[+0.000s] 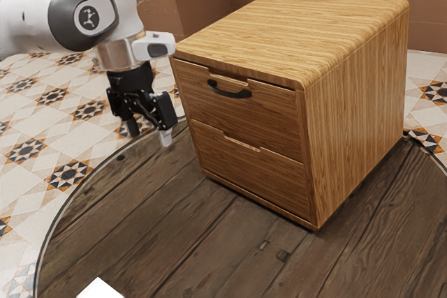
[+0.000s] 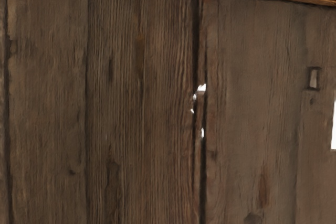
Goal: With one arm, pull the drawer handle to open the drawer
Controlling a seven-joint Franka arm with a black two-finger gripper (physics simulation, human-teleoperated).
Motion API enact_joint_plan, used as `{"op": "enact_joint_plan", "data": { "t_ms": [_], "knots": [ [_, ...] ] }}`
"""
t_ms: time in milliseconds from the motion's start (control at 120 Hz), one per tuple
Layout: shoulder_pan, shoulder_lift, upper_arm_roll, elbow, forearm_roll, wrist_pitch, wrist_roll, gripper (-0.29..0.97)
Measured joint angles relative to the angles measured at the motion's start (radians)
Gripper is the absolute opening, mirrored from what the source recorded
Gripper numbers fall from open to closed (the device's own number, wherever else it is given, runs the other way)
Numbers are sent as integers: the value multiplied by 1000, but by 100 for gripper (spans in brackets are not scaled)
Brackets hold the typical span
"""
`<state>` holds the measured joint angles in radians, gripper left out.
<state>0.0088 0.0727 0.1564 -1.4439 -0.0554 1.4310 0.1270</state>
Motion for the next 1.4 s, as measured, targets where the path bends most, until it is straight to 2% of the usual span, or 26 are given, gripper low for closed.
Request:
{"op": "enact_joint_plan", "data": {
  "t_ms": [183,283,367,483,775,883,992,1192,1400],
  "knots": [
    [17,-4,7,1,-3,36,-6,68],
    [23,-113,-3,45,-8,36,-37,68],
    [21,-180,-29,57,-12,17,-162,68],
    [-17,-170,-54,51,1,45,-374,68],
    [-40,-150,-102,50,7,100,-826,68],
    [-32,-188,-98,-14,-12,111,-949,68],
    [-25,-200,-102,-104,-20,198,-1055,68],
    [-45,-202,-110,-166,-33,348,-1239,68],
    [-50,-228,-106,-216,-29,427,-1402,68]
  ]
}}
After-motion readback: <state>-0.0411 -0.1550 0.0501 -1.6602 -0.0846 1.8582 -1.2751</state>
